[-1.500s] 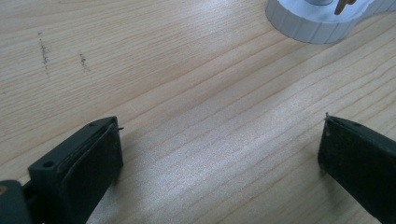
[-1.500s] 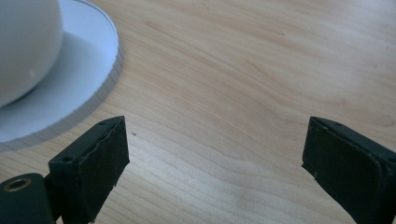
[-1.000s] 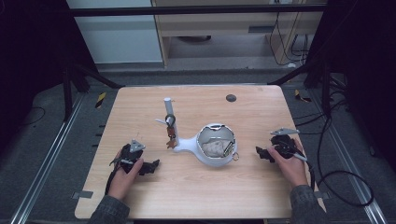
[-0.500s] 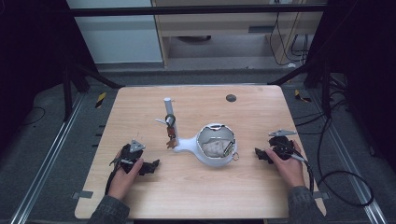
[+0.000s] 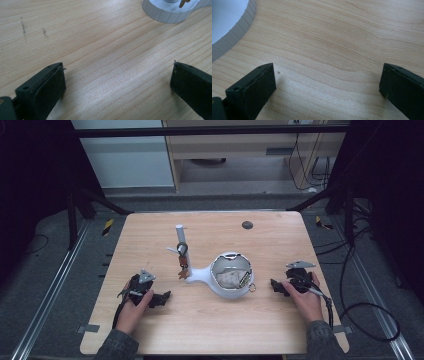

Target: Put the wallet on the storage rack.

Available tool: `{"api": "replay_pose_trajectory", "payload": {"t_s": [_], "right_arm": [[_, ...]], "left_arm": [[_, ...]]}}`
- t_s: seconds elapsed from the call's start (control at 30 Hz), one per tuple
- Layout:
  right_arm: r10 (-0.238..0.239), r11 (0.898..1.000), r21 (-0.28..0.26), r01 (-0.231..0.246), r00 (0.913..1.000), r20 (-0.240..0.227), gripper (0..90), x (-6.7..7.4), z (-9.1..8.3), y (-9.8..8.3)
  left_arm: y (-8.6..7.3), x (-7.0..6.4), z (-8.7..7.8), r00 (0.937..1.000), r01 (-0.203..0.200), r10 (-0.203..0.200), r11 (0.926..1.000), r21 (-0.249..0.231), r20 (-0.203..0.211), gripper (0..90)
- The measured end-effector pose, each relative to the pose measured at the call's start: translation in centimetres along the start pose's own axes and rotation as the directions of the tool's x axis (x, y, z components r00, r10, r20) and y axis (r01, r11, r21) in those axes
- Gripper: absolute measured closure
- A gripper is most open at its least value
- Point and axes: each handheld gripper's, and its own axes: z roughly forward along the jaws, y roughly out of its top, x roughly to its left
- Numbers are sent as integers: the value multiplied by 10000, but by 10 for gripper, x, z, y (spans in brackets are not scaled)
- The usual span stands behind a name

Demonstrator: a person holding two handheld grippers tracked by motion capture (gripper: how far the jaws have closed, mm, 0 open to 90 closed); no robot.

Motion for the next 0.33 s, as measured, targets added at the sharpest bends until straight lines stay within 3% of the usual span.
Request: {"api": "replay_pose_trajectory", "payload": {"t_s": [0.33], "right_arm": [[171, 9999, -10, -171, 9997, 161, 4, 9, -3, -3]], "left_arm": [[0, 0, 0, 10000, 17, -17, 10000, 2, -14, 0]]}}
